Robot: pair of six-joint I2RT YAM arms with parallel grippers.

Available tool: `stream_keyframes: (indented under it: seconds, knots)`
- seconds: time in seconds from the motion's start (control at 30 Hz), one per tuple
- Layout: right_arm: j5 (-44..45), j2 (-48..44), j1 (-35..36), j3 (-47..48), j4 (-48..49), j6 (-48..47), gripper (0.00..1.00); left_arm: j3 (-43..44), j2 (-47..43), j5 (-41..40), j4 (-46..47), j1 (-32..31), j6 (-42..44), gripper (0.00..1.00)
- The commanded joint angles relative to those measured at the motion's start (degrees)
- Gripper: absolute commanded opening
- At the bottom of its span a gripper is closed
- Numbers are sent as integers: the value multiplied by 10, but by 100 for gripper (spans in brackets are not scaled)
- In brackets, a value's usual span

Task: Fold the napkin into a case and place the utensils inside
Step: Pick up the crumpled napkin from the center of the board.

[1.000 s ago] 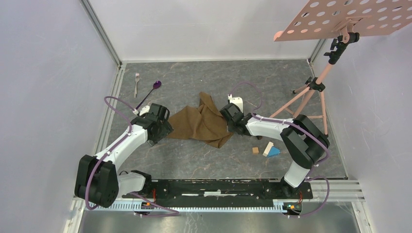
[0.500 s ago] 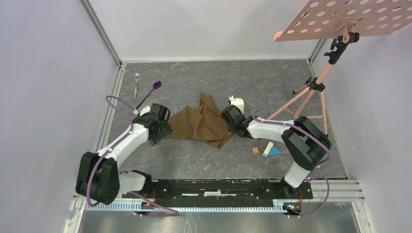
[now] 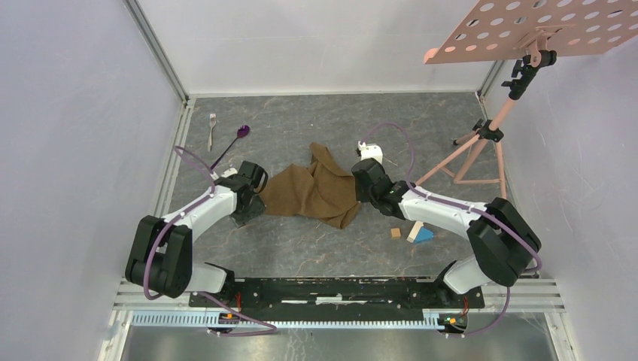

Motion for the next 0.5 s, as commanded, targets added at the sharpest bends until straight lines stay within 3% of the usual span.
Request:
stream_keyframes:
  seconds: [0.0,0.3,0.47]
  knots:
    - [-9,-15,0,-12,22,-20,0,19,-3,-64,-3,1,-32,62]
    - [-17,-43,-1,-35,40,-36,0,56,43,-70,33,35,14,64]
    - [-12,-51,-1,-42,40,-42,0,50,64,-55,62,59,35,60]
